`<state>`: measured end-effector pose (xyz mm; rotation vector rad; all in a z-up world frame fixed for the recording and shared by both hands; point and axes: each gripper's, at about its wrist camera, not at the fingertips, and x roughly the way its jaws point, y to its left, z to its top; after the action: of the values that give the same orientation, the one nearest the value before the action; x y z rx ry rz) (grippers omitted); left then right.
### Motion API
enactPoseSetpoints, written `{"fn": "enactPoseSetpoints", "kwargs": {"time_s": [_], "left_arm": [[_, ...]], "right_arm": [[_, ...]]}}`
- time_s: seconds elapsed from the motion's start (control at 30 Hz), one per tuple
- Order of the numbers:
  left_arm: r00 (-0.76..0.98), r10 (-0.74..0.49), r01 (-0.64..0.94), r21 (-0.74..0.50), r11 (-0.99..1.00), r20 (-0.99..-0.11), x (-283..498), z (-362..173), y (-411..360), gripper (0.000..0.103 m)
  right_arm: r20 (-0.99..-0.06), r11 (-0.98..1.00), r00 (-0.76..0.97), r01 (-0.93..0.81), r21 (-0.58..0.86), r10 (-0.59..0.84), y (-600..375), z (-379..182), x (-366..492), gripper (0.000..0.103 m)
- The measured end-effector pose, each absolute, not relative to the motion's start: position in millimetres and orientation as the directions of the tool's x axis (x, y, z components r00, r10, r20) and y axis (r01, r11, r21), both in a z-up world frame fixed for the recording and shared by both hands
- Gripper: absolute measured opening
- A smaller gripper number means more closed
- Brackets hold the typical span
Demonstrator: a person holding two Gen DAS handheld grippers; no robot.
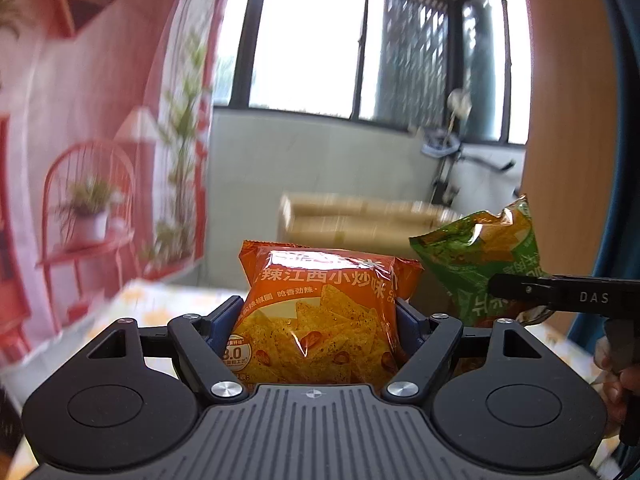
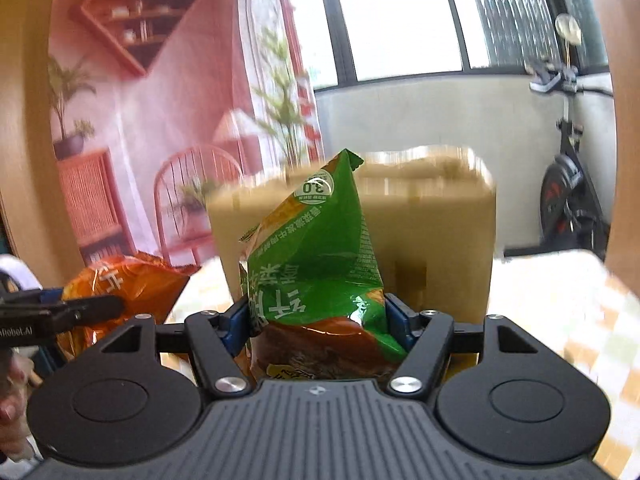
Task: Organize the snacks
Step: 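Lift the orange bag with the left gripper while the right grasps and lifts the green-orange bag, then carry both bags over the box and open both grippers to drop them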
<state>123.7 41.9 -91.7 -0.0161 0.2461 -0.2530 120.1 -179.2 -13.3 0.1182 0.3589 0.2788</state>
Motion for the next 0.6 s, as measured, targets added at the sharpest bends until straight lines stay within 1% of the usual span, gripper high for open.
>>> {"fn": "enactPoseSetpoints", "kwargs": {"time_s": [0.17, 0.37, 0.43, 0.5, 0.6], "left_arm": [[0.94, -0.312, 0.307, -0.06, 0.95, -0.137, 147, -43, 26, 0.08], [0.929, -0.357, 0.35, -0.082, 0.933, -0.094, 203, -13, -4, 0.081], [0.927, -0.361, 0.352, -0.096, 0.931, -0.104, 225, -7, -13, 0.08], [0.919, -0.372, 0.358, -0.123, 0.926, -0.13, 249, -6, -20, 0.08], [0.91, -0.372, 0.35, -0.145, 0.926, -0.181, 278, -11, -25, 0.08]], "right_arm": [[-0.23, 0.957, 0.93, -0.27, 0.107, 0.288, -186, 37, 136, 0.068], [-0.159, 0.971, 0.958, -0.235, 0.033, 0.237, -193, 78, 182, 0.068], [-0.148, 0.979, 0.968, -0.203, 0.018, 0.203, -196, 82, 199, 0.068], [-0.15, 0.983, 0.971, -0.18, 0.037, 0.184, -203, 81, 219, 0.068], [-0.179, 0.988, 0.972, -0.143, 0.056, 0.15, -209, 73, 246, 0.068]]}}
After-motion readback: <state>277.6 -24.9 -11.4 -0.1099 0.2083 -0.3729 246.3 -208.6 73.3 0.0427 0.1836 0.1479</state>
